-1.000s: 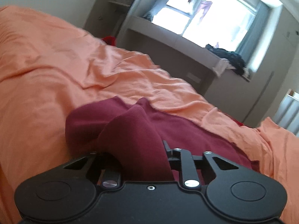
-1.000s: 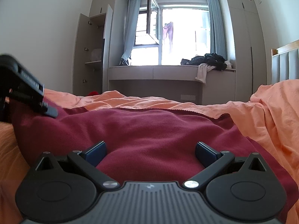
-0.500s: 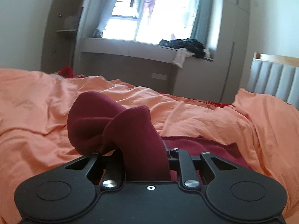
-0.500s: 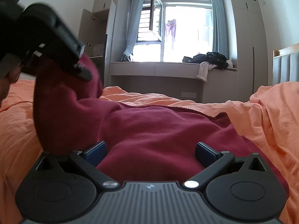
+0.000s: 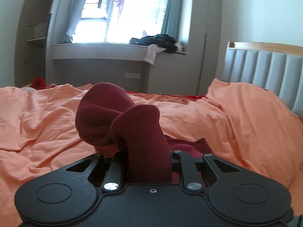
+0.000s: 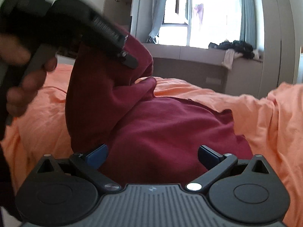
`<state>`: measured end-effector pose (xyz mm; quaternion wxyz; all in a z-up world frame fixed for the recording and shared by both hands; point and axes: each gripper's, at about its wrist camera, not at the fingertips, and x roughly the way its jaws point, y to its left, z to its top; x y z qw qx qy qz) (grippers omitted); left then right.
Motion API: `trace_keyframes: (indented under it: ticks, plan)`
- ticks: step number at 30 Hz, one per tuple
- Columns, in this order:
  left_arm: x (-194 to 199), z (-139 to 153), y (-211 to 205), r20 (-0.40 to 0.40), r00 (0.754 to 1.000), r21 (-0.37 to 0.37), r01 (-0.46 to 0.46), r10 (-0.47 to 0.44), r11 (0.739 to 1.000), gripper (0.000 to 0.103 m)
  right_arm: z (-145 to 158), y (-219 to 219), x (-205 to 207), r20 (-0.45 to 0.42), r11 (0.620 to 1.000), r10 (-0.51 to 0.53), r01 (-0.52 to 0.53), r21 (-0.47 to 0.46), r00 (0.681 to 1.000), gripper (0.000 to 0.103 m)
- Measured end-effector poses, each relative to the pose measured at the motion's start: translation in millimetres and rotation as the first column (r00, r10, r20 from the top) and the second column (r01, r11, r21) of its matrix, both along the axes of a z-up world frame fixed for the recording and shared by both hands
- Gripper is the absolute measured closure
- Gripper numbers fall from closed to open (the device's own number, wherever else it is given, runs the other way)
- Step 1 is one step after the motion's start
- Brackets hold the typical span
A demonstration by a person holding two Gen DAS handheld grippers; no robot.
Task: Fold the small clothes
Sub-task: 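Lift the shirt end with the left gripper and fold it over the shirt, then grasp the folded shirt with the right gripper while the left gripper holds it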
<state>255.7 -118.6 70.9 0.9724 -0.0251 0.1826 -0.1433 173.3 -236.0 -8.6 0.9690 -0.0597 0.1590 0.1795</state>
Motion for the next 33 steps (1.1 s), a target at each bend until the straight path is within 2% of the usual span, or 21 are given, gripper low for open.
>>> trace_keyframes:
  ticks: [2, 5, 8, 10, 15, 19, 22, 23, 26, 28, 30, 33]
  plan:
    - [0, -3, -5, -0.010, 1.000, 0.008, 0.023, -0.023, 1.000, 0.084, 6, -12, 0, -0.018, 1.000, -0.013, 0.013, -0.004, 1.000, 0.000]
    - [1, -8, -11, -0.028, 0.998, 0.017, 0.052, -0.052, 0.998, 0.085, 18, -33, 7, -0.011, 0.997, -0.039, 0.038, -0.069, 0.999, 0.000]
    - [2, -13, -19, -0.034, 0.997, 0.039, 0.075, -0.074, 0.996, 0.084, 25, -55, 12, 0.022, 0.987, -0.121, 0.122, -0.104, 0.992, 0.000]
    - [-1, -17, -27, -0.019, 0.996, 0.077, 0.089, -0.088, 0.993, 0.084, 30, -71, 18, 0.025, 0.980, -0.179, 0.180, -0.089, 0.984, 0.000]
    - [-19, -30, -50, 0.045, 0.989, 0.223, 0.125, -0.138, 0.967, 0.083, 39, -108, 37, -0.034, 0.970, -0.230, 0.232, 0.074, 0.972, 0.000]
    - [-34, -42, -74, 0.070, 0.973, 0.359, 0.181, -0.220, 0.916, 0.080, 35, -135, 65, -0.124, 0.951, -0.154, 0.181, 0.251, 0.980, 0.000]
    - [-44, -50, -83, 0.066, 0.961, 0.397, 0.222, -0.269, 0.891, 0.072, 30, -151, 87, -0.212, 0.909, -0.077, 0.156, 0.386, 0.974, 0.000]
    - [-48, -51, -84, 0.068, 0.958, 0.399, 0.232, -0.280, 0.887, 0.066, 28, -156, 91, -0.229, 0.884, -0.050, 0.150, 0.443, 0.972, 0.000]
    - [-57, -54, -87, 0.072, 0.943, 0.405, 0.270, -0.325, 0.874, 0.057, 18, -169, 100, -0.266, 0.774, 0.053, 0.128, 0.620, 0.963, 0.000]
    - [-64, -57, -90, 0.084, 0.938, 0.426, 0.271, -0.336, 0.863, 0.053, 16, -172, 102, -0.266, 0.725, 0.108, 0.107, 0.680, 0.958, 0.000]
    - [-69, -59, -92, 0.094, 0.935, 0.442, 0.268, -0.342, 0.856, 0.051, 15, -174, 101, -0.255, 0.699, 0.135, 0.090, 0.709, 0.957, 0.000]
    - [-77, -63, -94, 0.105, 0.930, 0.461, 0.269, -0.353, 0.846, 0.048, 17, -174, 100, -0.234, 0.688, 0.144, 0.073, 0.722, 0.962, 0.000]
